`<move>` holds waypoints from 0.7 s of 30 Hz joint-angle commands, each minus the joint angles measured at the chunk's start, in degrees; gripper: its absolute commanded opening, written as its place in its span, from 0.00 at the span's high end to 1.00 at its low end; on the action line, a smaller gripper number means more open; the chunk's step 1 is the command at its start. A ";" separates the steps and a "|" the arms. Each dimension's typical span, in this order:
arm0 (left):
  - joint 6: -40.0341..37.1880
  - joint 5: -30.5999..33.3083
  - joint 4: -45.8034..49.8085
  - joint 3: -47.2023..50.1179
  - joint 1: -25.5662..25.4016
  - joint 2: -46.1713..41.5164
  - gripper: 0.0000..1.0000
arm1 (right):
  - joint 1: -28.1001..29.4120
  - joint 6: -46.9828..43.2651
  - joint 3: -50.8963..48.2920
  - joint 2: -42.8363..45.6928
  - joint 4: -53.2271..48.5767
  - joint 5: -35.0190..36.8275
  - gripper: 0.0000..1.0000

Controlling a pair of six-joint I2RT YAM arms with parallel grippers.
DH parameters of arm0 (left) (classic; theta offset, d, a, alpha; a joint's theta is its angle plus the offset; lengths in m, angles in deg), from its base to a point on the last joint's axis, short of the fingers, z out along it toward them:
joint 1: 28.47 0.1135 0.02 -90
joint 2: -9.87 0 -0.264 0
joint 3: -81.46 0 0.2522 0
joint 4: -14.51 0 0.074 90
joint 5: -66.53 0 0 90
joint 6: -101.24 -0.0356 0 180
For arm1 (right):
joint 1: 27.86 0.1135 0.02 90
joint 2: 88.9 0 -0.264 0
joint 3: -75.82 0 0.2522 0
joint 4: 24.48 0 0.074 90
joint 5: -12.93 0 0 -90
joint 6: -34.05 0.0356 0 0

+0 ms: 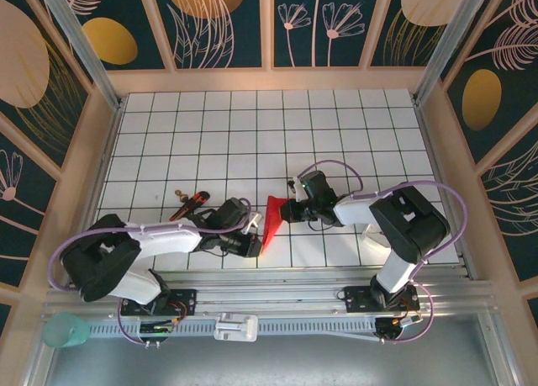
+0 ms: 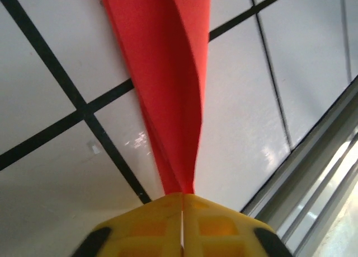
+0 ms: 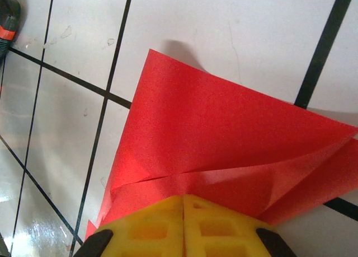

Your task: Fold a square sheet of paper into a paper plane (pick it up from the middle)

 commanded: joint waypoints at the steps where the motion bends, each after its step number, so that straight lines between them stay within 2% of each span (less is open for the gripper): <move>1: 2.57 3.14 -0.26 -1.54 -0.16 -2.60 0.78 | 0.23 -0.43 -1.16 -4.90 -5.51 4.76 0.92; 3: 3.18 5.26 -0.59 -2.06 -0.14 -2.23 0.69 | 0.23 -0.37 -1.23 -4.89 -5.41 4.76 0.92; 6: 3.67 5.06 -0.53 -2.59 -0.14 -0.01 0.60 | 0.23 -0.45 -1.23 -4.73 -5.46 4.76 0.92; 10: 3.56 3.71 -1.03 -3.36 -0.41 3.41 0.54 | 0.22 -0.44 -1.23 -4.87 -5.08 4.68 0.92; 16: 2.04 3.29 -1.26 -5.49 -0.75 7.02 0.52 | 0.23 -0.28 -1.44 -4.98 -4.63 4.41 0.92; 21: 1.86 2.81 -1.67 -6.40 -0.80 9.03 0.59 | 0.23 -0.44 -1.57 -4.67 -4.80 4.58 0.92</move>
